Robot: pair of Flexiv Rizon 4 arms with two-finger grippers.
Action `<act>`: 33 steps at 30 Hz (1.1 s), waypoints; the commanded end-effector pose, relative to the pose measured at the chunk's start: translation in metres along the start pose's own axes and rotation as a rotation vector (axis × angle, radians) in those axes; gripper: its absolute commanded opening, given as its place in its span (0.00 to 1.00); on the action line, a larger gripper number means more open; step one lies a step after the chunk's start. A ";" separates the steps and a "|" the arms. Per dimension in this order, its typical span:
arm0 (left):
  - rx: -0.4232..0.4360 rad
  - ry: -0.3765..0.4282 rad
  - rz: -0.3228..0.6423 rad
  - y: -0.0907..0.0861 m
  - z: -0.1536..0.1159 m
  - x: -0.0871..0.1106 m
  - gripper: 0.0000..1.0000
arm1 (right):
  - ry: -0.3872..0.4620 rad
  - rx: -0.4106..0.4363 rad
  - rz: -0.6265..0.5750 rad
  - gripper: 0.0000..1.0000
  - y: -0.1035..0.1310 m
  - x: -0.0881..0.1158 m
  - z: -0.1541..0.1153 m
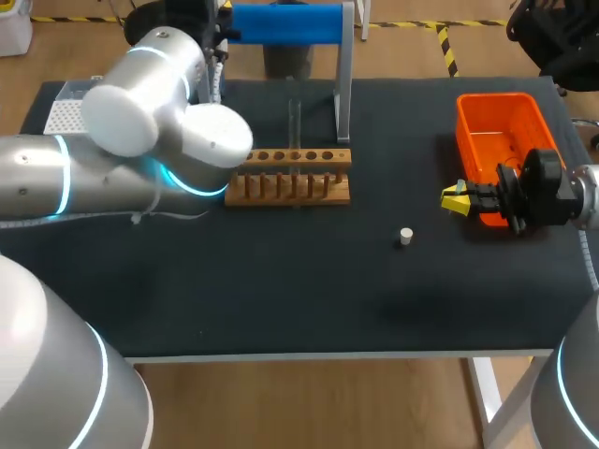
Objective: Invert the test tube, pick up the pipette, mount the tip to pipette, aspirate from beaker and dispense into the tube, eject the tip, return the pipette, and cap with the stopper.
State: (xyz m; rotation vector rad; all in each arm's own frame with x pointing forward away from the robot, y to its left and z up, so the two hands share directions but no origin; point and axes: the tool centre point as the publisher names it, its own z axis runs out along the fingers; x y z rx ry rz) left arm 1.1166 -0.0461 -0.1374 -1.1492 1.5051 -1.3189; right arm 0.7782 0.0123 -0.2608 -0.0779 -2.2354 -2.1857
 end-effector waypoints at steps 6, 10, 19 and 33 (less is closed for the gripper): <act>-0.009 0.288 0.011 -0.013 -0.055 -0.004 0.00 | -0.005 0.001 -0.001 0.00 0.000 0.001 0.001; 0.015 0.366 0.007 -0.018 -0.072 -0.002 0.00 | -0.005 0.001 -0.001 0.00 0.000 0.001 0.001; 0.021 0.720 0.040 -0.027 -0.089 0.008 0.00 | -0.005 0.001 -0.001 0.00 0.000 0.001 0.001; 0.021 0.720 0.040 -0.027 -0.089 0.008 0.00 | -0.005 0.001 -0.001 0.00 0.000 0.001 0.001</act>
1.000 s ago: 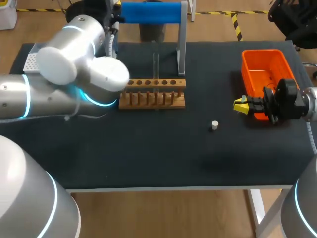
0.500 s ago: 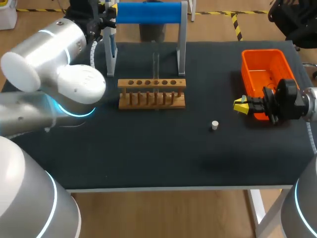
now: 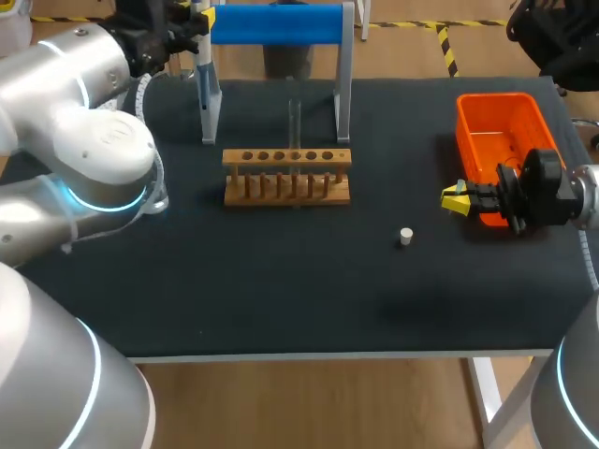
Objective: Invert the test tube, pick up the pipette, mount the tip to pipette, aspirate from beaker and dispense into the tube, eject the tip, return the pipette, and cap with the stopper.
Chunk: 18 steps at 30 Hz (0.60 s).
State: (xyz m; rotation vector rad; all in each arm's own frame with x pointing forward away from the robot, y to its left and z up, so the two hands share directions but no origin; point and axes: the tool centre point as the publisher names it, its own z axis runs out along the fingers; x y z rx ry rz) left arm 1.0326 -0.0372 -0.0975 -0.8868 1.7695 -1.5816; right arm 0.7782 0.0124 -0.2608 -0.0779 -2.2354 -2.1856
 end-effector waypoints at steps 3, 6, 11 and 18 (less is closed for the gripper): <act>0.012 0.342 0.001 0.002 -0.002 -0.004 0.00 | -0.005 0.001 -0.001 0.00 0.000 0.001 0.001; 0.024 0.383 0.020 -0.004 -0.009 0.005 0.00 | -0.005 0.001 -0.001 0.00 0.000 0.001 0.001; 0.069 0.424 0.028 -0.015 -0.030 0.027 0.00 | -0.005 0.001 -0.001 0.00 0.000 0.001 0.001; 0.122 0.473 0.040 -0.027 -0.052 0.069 0.00 | -0.005 0.001 -0.001 0.00 0.000 0.001 0.001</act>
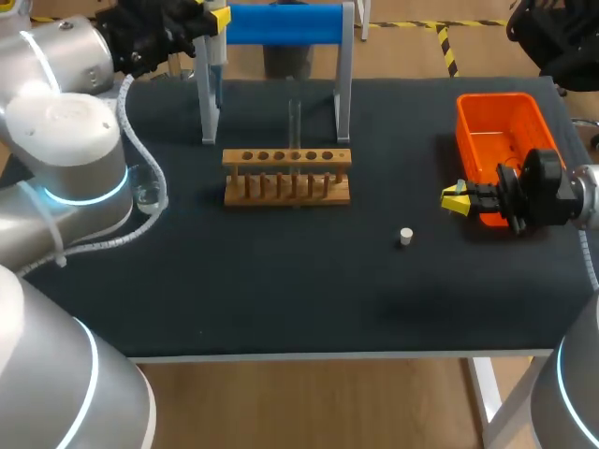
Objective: Invert the test tube, pick up the pipette, mount the tip to pipette, aspirate from beaker and dispense into the tube, eject the tip, return the pipette, and cap with the stopper.
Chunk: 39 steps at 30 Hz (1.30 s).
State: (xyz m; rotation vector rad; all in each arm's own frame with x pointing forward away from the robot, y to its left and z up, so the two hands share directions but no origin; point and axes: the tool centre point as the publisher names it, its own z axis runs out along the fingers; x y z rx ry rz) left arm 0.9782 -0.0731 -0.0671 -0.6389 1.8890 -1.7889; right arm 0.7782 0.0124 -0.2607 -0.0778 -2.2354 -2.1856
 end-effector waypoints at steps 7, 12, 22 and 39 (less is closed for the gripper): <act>0.111 0.277 0.011 -0.011 -0.027 0.052 0.00 | -0.005 0.001 -0.001 0.00 0.000 0.001 0.001; 0.073 0.307 0.027 -0.012 -0.025 0.075 0.00 | -0.005 0.001 -0.001 0.00 0.000 0.001 0.001; 0.017 0.346 0.050 -0.006 -0.017 0.105 0.00 | -0.005 0.001 -0.001 0.00 0.000 0.001 0.001; 0.047 0.443 0.066 -0.022 -0.002 0.145 0.00 | -0.005 0.001 -0.001 0.00 0.000 0.001 0.001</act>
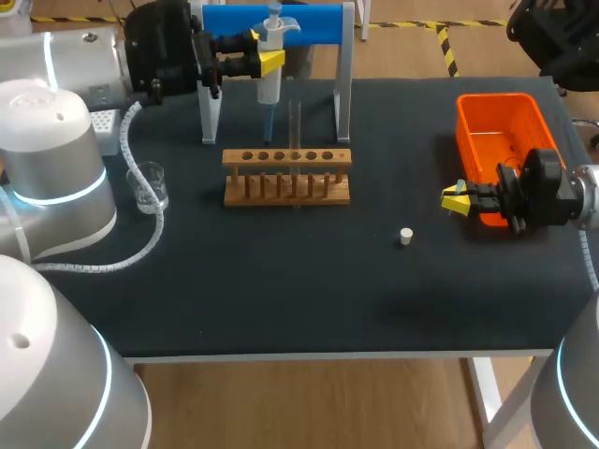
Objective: Invert the test tube, pick up the pipette, mount the tip to pipette, aspirate from beaker and dispense into the tube, eject the tip, return the pipette, and cap with the stopper.
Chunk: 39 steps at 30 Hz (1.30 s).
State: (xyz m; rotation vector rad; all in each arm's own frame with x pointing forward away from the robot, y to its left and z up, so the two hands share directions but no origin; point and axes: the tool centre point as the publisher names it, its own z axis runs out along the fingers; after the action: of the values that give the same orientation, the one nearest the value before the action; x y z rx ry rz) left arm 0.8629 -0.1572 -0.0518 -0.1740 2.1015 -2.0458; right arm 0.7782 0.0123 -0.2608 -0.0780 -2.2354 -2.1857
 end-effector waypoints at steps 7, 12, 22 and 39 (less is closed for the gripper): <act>0.020 0.048 -0.013 -0.016 0.011 0.014 0.00 | -0.005 0.001 -0.001 0.00 0.000 0.001 0.001; 0.020 0.048 -0.013 -0.016 0.011 0.014 0.00 | -0.005 0.001 -0.001 0.00 0.000 0.001 0.001; 0.020 0.048 -0.013 -0.016 0.011 0.014 0.00 | -0.005 0.001 -0.001 0.00 0.000 0.001 0.001; 0.038 0.088 -0.005 -0.024 0.018 0.024 0.00 | -0.005 0.001 -0.001 0.00 0.000 0.001 0.001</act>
State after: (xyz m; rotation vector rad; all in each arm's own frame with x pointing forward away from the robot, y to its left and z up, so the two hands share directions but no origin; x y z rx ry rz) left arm 0.8415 -0.1785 -0.0317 -0.0937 2.1172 -2.1243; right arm 0.7782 0.0123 -0.2607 -0.0780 -2.2354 -2.1857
